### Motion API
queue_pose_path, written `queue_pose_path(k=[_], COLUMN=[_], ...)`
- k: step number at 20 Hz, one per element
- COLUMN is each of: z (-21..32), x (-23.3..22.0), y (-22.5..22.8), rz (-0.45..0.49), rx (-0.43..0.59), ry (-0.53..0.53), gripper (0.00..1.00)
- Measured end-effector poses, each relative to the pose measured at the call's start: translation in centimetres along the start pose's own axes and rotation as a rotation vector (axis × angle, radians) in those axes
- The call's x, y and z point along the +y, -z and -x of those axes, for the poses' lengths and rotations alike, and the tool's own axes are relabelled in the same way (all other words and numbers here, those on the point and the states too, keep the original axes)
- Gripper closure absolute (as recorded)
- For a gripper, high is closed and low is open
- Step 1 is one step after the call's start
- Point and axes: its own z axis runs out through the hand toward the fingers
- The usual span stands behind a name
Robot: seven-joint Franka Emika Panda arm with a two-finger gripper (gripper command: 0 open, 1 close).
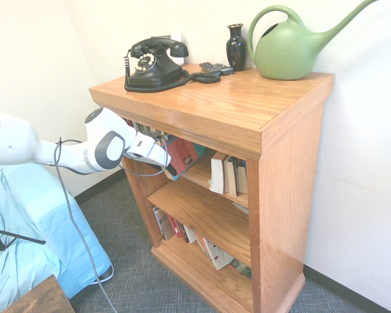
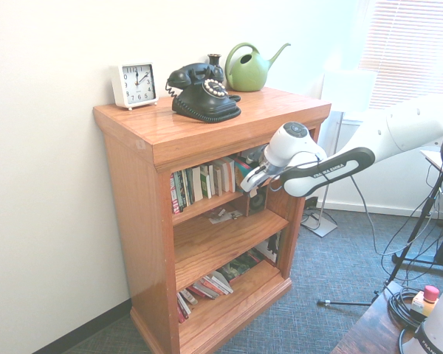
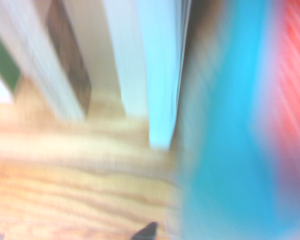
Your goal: Organize the shelf
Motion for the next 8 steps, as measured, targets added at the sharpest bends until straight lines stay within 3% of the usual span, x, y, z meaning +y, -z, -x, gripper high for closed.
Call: queue_pose_path(k=[8], z=[2.5], x=[2.4], y=[3.2], rz=[0.007], rx=[0.02], ry=[-0.008], gripper=[0.0])
